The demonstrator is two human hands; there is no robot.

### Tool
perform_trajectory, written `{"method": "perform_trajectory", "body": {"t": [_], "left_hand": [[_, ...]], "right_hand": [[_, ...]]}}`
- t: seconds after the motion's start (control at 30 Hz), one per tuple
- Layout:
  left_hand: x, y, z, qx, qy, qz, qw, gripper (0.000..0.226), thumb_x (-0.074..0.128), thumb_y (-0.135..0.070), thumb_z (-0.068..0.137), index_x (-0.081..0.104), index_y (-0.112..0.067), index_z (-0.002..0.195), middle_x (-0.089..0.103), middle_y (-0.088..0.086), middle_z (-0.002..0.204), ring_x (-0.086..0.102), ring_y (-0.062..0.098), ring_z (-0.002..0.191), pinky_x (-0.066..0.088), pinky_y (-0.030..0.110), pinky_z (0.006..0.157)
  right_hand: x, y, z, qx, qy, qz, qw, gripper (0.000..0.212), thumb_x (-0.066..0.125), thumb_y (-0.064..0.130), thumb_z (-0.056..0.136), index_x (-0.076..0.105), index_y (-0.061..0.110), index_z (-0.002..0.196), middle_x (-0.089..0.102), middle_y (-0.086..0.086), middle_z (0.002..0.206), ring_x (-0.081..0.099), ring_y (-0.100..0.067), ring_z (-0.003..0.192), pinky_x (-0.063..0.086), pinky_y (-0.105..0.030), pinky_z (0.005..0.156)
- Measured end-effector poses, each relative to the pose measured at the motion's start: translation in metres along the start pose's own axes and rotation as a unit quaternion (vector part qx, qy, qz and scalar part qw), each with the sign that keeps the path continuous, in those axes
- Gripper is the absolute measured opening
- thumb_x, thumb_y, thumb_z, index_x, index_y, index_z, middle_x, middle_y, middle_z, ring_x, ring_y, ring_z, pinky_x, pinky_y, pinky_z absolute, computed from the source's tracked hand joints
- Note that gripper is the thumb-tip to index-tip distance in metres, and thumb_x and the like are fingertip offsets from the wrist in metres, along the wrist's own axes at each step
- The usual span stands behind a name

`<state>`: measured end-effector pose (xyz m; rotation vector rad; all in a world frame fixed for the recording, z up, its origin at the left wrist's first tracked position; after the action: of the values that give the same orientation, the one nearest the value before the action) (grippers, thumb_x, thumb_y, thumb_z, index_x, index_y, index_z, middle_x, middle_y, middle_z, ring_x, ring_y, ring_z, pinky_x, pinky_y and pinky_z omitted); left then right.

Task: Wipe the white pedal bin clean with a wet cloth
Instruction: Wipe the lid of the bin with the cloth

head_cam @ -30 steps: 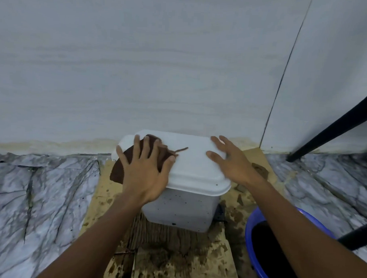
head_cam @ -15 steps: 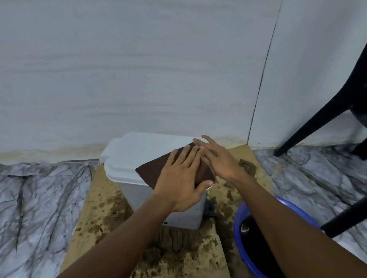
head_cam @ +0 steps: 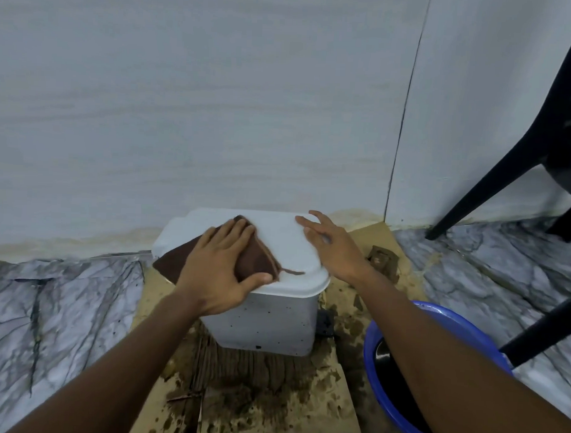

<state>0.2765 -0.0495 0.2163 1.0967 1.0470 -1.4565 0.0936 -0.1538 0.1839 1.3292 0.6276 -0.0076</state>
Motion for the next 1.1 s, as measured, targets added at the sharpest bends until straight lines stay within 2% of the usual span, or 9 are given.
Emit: {"method": "perform_trajectory", "body": {"t": [0.17,0.3,0.53,0.6,0.73,0.8,0.87,0.97,1.1], "left_hand": [[0.016,-0.075,0.015,0.097,0.004,0.023,0.995,0.101,0.023,-0.088,0.087,0.010,-0.022,0.163,0.004,-0.004,0.169,-0.002,0.013,0.157,0.001,0.041,0.128],[0.013,-0.053,0.007,0.132,-0.023,0.015,0.991,0.096,0.038,-0.084,0.088,0.021,-0.024,0.161,0.016,-0.005,0.167,0.009,0.012,0.156,0.010,0.039,0.128],[0.000,0.031,-0.013,0.039,-0.030,0.005,0.999,0.108,0.044,-0.093,0.076,0.031,-0.025,0.159,0.025,-0.004,0.165,0.020,0.014,0.154,0.010,0.038,0.127],[0.002,0.011,-0.008,0.043,-0.034,0.020,0.998,0.110,0.044,-0.092,0.076,0.033,-0.021,0.158,0.027,0.000,0.165,0.021,0.018,0.154,0.010,0.039,0.127],[0.018,-0.065,0.010,0.090,-0.025,0.032,0.995,0.107,0.038,-0.089,0.082,0.027,-0.017,0.160,0.024,0.004,0.167,0.017,0.022,0.155,0.010,0.046,0.127],[0.022,-0.079,0.017,0.104,-0.013,0.041,0.994,0.104,0.037,-0.086,0.085,0.022,-0.017,0.161,0.020,0.005,0.168,0.014,0.023,0.156,0.006,0.045,0.127],[0.018,-0.069,0.014,0.128,-0.013,0.039,0.991,0.100,0.038,-0.084,0.087,0.020,-0.019,0.162,0.017,0.003,0.169,0.011,0.021,0.156,0.003,0.041,0.127],[0.010,-0.022,0.004,0.138,0.001,0.026,0.990,0.100,0.040,-0.085,0.085,0.017,-0.026,0.162,0.012,-0.002,0.169,0.007,0.015,0.156,0.003,0.037,0.128],[-0.002,0.060,-0.012,0.093,0.022,0.019,0.995,0.104,0.042,-0.090,0.081,0.015,-0.031,0.162,0.008,-0.007,0.169,0.006,0.011,0.156,0.009,0.042,0.128]], "right_hand": [[-0.003,0.007,-0.004,-0.021,0.008,-0.034,0.999,0.037,0.043,0.035,0.107,0.055,0.034,0.143,0.028,0.008,0.164,0.031,-0.014,0.147,0.030,-0.028,0.116],[-0.002,0.005,-0.002,-0.014,0.011,-0.047,0.999,0.036,0.042,0.035,0.108,0.055,0.037,0.141,0.028,0.010,0.164,0.029,-0.015,0.149,0.027,-0.026,0.114],[0.000,0.004,-0.002,-0.004,-0.002,-0.012,1.000,0.032,0.044,0.035,0.107,0.057,0.041,0.135,0.027,0.011,0.164,0.033,-0.015,0.146,0.030,-0.037,0.120],[-0.001,0.005,-0.002,-0.005,-0.004,-0.015,1.000,0.032,0.044,0.033,0.107,0.058,0.041,0.135,0.027,0.011,0.164,0.033,-0.016,0.147,0.031,-0.038,0.120],[-0.007,0.006,0.003,-0.007,-0.006,-0.078,0.997,0.036,0.042,0.029,0.108,0.056,0.032,0.141,0.030,0.004,0.164,0.036,-0.022,0.146,0.032,-0.028,0.111],[-0.005,0.008,0.007,-0.010,0.006,-0.107,0.994,0.038,0.042,0.033,0.108,0.054,0.031,0.144,0.029,0.002,0.164,0.034,-0.024,0.148,0.031,-0.033,0.116],[-0.003,0.009,0.008,-0.012,0.011,-0.114,0.993,0.038,0.042,0.034,0.107,0.054,0.032,0.143,0.029,0.003,0.164,0.035,-0.024,0.147,0.032,-0.039,0.118],[-0.004,0.009,0.005,-0.013,-0.003,-0.094,0.995,0.036,0.042,0.031,0.107,0.055,0.034,0.140,0.031,0.007,0.163,0.045,-0.023,0.139,0.040,-0.031,0.104],[-0.002,0.009,0.002,-0.003,-0.009,-0.063,0.998,0.036,0.042,0.031,0.107,0.057,0.032,0.140,0.029,0.007,0.164,0.042,-0.022,0.141,0.038,-0.028,0.105]]}}
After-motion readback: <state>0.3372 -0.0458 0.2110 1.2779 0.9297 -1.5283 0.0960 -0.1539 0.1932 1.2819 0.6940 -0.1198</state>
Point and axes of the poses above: each hand's wrist, its own z-axis towards the middle knuckle, its own x-axis out of the palm, y = z × x, the point moved 9 cm from there along z, towards the middle knuckle
